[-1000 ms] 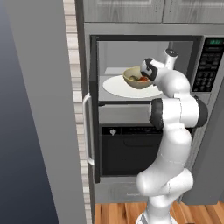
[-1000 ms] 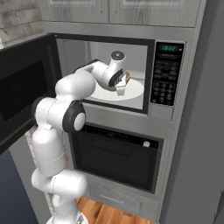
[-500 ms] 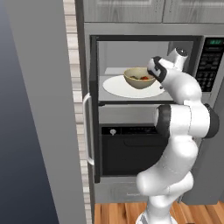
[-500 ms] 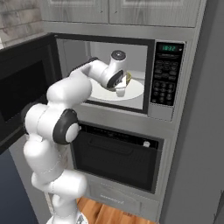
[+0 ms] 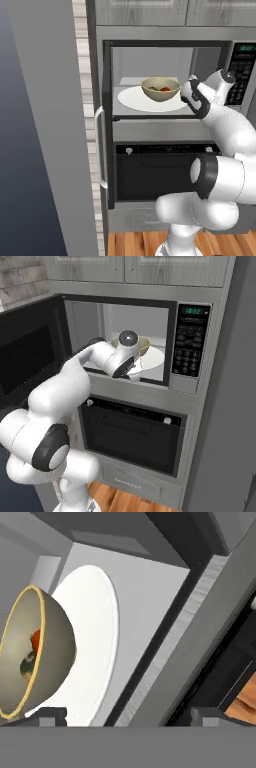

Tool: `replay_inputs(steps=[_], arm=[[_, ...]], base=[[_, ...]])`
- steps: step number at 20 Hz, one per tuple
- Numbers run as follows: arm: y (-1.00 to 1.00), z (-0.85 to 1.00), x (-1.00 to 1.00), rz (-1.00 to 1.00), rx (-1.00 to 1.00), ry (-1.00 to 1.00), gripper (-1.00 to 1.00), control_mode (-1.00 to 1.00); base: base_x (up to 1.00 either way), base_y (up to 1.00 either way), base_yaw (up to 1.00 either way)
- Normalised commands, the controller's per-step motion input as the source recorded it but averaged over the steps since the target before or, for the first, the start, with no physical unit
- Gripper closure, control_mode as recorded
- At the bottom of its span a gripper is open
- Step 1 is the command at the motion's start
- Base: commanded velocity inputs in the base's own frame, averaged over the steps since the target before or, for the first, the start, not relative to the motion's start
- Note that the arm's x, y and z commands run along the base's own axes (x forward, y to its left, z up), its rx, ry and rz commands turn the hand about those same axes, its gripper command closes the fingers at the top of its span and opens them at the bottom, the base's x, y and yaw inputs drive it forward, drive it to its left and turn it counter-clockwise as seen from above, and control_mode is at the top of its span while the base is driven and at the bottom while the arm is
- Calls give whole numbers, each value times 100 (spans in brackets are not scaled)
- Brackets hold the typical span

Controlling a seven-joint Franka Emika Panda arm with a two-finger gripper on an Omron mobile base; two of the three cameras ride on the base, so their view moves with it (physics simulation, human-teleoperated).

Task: Place the bowl containing the tomato and squash in the microwave. Close the microwave door and press the start button to microwave the meal.

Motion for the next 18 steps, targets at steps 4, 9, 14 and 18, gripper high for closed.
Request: replay_inputs(steps=[4, 9, 14, 18], arm=[[0, 33, -100, 15, -29, -6, -100, -100], [0, 67, -100, 27, -51, 0, -100, -100], [3, 69, -100, 33, -62, 0, -100, -100], [34, 52, -100, 36, -64, 0, -100, -100]], base=[[0, 0, 0], [0, 0, 0], [0, 0, 0], [0, 0, 0]])
